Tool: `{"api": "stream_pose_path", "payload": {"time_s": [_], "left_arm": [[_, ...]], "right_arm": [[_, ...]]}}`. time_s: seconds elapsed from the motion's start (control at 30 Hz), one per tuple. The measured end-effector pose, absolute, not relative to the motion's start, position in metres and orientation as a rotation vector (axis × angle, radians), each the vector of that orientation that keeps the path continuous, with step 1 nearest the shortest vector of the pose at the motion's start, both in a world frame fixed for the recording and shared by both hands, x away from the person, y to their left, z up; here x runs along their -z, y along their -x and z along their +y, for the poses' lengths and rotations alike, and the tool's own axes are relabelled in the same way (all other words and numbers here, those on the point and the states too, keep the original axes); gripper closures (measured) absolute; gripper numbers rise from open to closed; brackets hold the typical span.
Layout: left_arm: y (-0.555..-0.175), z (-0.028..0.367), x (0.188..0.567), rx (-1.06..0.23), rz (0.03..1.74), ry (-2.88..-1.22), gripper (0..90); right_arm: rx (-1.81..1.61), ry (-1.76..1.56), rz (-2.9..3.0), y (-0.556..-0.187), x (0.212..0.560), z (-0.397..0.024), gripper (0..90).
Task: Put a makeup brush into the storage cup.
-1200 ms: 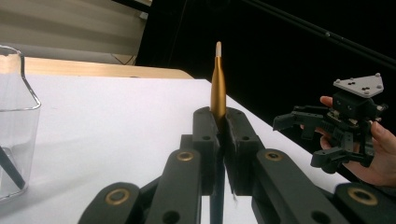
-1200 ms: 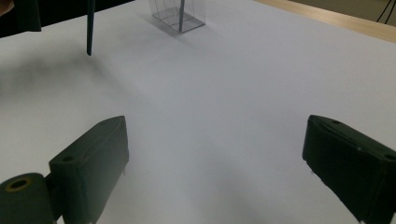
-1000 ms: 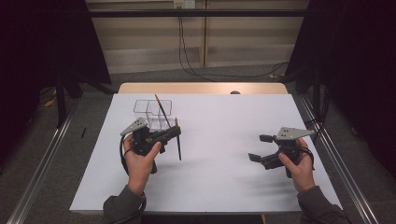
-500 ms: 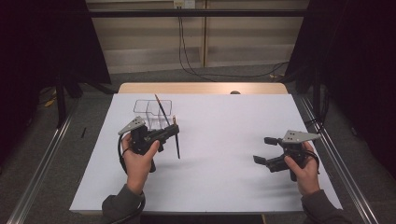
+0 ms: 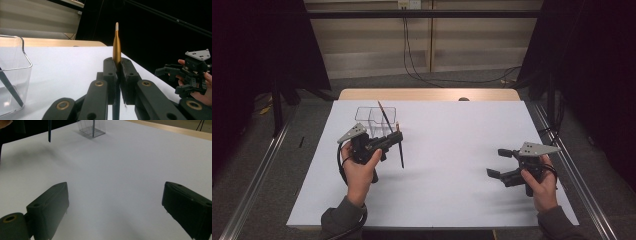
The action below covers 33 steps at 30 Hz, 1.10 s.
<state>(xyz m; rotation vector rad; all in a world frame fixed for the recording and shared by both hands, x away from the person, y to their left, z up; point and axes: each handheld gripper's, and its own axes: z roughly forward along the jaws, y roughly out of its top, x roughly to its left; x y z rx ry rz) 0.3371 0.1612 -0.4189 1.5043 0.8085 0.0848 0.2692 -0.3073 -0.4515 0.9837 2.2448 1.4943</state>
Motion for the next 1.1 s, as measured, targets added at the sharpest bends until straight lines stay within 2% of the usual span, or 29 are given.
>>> {"api": "stream_pose_path", "payload": {"time_s": [1.1], "left_arm": [[-0.356,0.17,0.39,-0.178,0.815,-1.485,84.1]], "right_arm": [[-1.53,-0.947,2.235,-0.268,0.451,-0.309,6.9]]}}
